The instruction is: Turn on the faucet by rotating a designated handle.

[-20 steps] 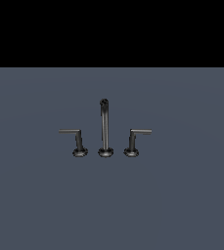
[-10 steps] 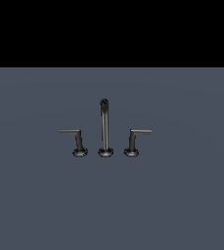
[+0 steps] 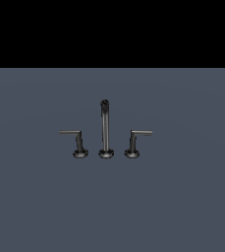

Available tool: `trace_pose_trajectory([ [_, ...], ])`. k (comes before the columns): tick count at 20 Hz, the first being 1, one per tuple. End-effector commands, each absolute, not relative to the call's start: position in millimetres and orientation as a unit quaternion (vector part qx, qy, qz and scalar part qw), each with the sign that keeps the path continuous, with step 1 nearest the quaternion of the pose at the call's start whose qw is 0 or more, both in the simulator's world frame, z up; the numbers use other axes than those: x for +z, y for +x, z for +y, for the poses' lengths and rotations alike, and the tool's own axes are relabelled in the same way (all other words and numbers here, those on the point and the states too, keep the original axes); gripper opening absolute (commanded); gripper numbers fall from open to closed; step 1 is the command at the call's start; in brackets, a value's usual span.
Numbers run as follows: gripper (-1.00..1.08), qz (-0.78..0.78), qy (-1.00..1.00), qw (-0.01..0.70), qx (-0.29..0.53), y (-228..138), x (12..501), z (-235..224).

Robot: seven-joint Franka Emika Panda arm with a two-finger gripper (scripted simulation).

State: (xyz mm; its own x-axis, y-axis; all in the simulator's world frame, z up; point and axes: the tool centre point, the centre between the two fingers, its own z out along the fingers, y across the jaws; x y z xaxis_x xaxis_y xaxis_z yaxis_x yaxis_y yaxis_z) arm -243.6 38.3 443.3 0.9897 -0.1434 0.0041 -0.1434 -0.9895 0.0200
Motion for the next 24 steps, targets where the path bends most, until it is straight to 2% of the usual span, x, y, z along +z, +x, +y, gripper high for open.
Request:
trace_pose_trajectory([
  [1,-1.00,-0.099,0.995,0.010,0.001,-240,430,48],
  [24,-1.00,-0.339,0.941,0.004,0.000,-179,310,123],
])
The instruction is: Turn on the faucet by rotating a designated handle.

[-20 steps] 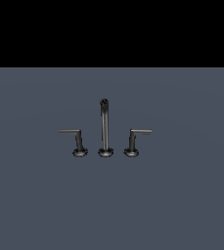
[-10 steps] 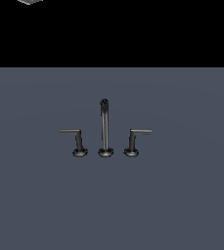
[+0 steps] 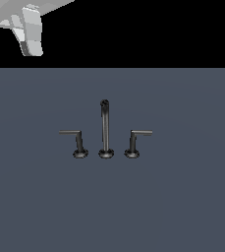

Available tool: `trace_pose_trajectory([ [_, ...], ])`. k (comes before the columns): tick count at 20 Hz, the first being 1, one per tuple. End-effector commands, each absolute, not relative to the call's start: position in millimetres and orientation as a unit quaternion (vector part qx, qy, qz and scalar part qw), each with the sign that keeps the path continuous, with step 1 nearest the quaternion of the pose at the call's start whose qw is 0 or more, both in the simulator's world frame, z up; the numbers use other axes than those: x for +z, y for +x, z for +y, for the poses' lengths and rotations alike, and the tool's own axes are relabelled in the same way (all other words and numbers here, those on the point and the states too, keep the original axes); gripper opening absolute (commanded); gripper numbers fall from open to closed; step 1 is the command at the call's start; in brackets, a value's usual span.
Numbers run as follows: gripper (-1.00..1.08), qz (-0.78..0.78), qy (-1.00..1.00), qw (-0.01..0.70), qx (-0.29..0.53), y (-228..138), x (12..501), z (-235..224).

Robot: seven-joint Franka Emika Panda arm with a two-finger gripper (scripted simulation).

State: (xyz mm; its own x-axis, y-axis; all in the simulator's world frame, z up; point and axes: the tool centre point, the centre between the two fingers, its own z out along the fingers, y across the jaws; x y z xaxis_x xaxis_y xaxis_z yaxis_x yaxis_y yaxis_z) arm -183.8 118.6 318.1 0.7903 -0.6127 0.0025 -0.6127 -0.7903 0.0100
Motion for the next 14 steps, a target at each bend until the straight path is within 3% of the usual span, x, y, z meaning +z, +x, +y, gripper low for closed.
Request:
trace_pose_trajectory([
  [1,-1.00,-0.349,0.937,0.004,-0.001,-175,305,125],
  [14,-1.00,-0.463,0.886,0.000,-0.002,-130,245,150],
])
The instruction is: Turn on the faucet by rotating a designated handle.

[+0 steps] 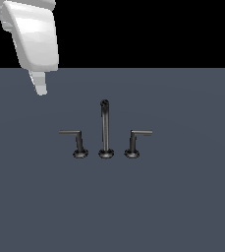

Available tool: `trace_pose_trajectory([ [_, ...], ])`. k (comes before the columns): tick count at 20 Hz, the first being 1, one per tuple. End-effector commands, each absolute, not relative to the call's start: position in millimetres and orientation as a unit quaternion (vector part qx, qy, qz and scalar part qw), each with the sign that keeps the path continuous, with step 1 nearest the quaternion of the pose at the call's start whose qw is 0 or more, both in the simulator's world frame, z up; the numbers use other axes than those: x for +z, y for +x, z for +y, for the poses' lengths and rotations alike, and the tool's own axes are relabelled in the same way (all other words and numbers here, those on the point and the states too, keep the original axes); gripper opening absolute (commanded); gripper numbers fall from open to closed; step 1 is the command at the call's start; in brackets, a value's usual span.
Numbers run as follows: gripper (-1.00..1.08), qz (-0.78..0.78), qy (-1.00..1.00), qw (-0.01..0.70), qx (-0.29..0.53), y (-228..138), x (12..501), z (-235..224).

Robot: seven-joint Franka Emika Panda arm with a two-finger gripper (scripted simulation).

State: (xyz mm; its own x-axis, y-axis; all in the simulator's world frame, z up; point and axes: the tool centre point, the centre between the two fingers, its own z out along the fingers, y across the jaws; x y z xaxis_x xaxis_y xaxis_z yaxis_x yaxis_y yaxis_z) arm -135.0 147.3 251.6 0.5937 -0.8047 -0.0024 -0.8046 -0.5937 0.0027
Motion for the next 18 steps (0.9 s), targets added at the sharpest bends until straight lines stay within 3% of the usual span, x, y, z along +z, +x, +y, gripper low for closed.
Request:
trace_pose_trajectory([
  [1,-1.00,-0.471,0.882,-0.001,-0.002,-126,241,151],
  [18,-1.00,-0.589,0.808,-0.002,-0.001,-69,174,160],
])
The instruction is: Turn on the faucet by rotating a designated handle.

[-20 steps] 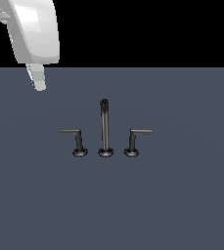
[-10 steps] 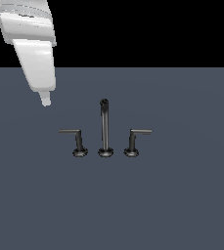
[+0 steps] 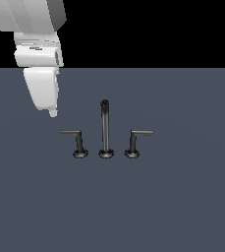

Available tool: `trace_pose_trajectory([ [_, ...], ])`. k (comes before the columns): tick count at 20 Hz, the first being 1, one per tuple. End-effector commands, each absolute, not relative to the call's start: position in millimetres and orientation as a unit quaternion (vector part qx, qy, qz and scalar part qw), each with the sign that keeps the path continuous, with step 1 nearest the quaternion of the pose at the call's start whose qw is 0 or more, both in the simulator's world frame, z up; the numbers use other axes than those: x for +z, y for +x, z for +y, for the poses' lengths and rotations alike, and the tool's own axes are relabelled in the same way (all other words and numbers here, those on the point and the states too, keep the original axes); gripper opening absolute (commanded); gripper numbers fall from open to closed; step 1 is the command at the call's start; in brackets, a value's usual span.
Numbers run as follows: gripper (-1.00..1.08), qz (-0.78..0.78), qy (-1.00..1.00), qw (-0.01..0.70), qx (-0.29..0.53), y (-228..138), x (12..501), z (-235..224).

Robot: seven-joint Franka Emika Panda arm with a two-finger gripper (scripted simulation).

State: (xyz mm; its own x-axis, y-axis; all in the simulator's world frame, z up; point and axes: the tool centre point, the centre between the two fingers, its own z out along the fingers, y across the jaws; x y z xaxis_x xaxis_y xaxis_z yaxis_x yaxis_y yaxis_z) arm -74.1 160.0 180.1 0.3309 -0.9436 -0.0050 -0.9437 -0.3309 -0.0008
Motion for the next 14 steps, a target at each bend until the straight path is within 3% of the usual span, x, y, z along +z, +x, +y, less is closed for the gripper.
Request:
trace_pose_trajectory([
  [1,-1.00,0.596,-0.803,0.002,0.001,-65,170,160],
  [14,-1.00,0.681,-0.732,-0.001,-0.001,-18,117,153],
])
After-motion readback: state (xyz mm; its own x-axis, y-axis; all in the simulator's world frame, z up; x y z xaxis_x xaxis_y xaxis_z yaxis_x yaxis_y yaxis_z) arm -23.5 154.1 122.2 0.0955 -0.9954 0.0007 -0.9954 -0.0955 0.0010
